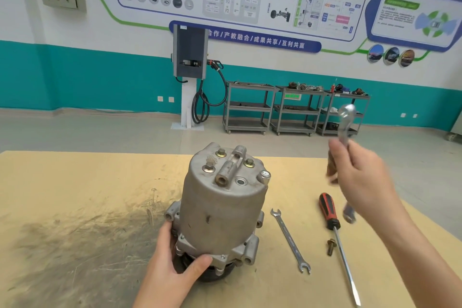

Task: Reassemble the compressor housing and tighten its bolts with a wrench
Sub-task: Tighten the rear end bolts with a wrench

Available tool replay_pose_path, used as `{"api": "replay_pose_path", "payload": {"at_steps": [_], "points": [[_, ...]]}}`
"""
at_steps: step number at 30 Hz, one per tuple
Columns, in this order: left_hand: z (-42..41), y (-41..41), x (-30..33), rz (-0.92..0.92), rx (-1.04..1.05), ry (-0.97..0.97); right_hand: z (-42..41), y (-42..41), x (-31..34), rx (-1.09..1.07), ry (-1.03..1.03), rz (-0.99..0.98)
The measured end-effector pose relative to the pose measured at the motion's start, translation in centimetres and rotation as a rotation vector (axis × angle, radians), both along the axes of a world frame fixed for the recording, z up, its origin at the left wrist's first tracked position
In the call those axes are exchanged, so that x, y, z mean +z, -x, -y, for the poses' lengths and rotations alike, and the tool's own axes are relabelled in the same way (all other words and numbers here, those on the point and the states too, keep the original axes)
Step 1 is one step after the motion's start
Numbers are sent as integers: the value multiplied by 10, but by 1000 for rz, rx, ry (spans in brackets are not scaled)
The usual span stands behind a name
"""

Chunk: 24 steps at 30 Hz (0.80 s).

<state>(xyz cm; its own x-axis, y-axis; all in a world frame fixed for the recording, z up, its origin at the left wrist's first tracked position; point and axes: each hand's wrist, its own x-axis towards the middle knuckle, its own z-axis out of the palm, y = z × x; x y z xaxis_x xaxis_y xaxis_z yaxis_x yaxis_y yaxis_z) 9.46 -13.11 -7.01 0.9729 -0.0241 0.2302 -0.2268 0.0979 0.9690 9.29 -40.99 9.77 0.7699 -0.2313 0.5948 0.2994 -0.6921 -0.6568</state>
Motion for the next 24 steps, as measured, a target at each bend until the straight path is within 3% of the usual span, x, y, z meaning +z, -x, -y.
{"api": "replay_pose_path", "payload": {"at_steps": [1, 3, 7, 17, 24], "points": [[1, 0, 0, 4, 3, 6, 11, -5, -8, 14, -47, -190], [1, -1, -1, 5, 19, 18, 34, -12, -38, -34, 91, -493], [1, -2, -3, -6, 27, 25, 63, -14, -101, -190, 441, -763], [2, -3, 1, -46, 13, 7, 61, -18, -122, -314, 613, -761], [3, -4, 4, -64, 34, -154, 55, -17, -116, -303, 580, -745]]}}
